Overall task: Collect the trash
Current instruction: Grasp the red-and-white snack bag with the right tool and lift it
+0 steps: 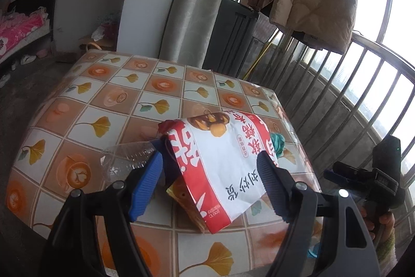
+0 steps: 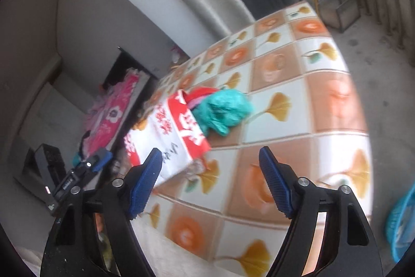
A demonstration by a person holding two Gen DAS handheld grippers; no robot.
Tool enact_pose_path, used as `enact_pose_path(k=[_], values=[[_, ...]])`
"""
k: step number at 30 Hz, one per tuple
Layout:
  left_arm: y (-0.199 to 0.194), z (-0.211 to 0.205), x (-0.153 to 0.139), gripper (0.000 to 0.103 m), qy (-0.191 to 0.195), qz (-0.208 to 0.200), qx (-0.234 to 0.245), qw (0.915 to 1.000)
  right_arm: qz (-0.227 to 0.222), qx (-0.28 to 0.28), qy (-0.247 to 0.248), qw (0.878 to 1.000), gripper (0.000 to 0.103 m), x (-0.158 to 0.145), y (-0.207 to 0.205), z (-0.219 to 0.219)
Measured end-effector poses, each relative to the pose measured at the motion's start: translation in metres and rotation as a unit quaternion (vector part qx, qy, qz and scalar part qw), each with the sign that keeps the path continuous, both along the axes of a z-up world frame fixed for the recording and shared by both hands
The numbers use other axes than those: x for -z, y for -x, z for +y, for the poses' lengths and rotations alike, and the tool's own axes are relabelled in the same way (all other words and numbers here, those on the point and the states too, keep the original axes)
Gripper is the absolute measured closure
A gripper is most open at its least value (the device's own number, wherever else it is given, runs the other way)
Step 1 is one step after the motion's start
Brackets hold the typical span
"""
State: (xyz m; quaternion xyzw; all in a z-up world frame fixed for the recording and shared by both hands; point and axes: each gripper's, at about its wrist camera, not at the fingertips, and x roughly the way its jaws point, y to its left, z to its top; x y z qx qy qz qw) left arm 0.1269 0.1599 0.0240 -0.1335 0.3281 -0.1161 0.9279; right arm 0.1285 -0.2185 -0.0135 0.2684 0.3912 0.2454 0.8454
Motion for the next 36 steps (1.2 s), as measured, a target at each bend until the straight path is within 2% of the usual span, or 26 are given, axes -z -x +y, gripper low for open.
enact_pose_path(k=[6, 10, 14, 17, 19, 25, 31, 34, 36], values=[[-0.005, 0.014, 0.004, 0.032, 0.024, 0.008, -0.006, 0.9997, -0.004, -0.038, -0.027, 0.999, 0.039, -0.020, -0.026, 0.028], [-0.009, 0.021, 0.014, 0.043, 0.046, 0.022, -0.006, 0.9987, 0.016, -0.078, -0.034, 0.996, 0.043, -0.036, -0.058, 0.046], [-0.013, 0.022, 0.018, 0.053, 0.061, 0.021, 0.001, 0.9979, 0.060, -0.102, -0.049, 0.992, 0.052, -0.037, -0.098, 0.062], [-0.017, 0.021, 0.019, 0.060, 0.058, 0.022, 0.004, 0.9981, 0.107, -0.111, -0.058, 0.986, 0.055, -0.028, -0.124, 0.072], [-0.020, 0.021, 0.020, 0.066, 0.052, 0.026, 0.006, 0.9983, 0.134, -0.108, -0.046, 0.984, 0.056, -0.021, -0.136, 0.076], [-0.028, 0.021, 0.026, 0.076, 0.053, 0.034, 0.018, 0.9978, 0.194, -0.129, -0.017, 0.972, 0.057, -0.003, -0.163, 0.090], [-0.033, 0.023, 0.028, 0.079, 0.060, 0.036, 0.021, 0.9973, 0.221, -0.161, -0.028, 0.962, 0.067, 0.000, -0.167, 0.093], [-0.032, 0.025, 0.029, 0.079, 0.061, 0.035, 0.018, 0.9974, 0.219, -0.162, -0.030, 0.962, 0.079, -0.002, -0.167, 0.090], [-0.032, 0.027, 0.030, 0.079, 0.064, 0.035, 0.016, 0.9972, 0.214, -0.165, -0.050, 0.961, 0.089, -0.002, -0.168, 0.087]])
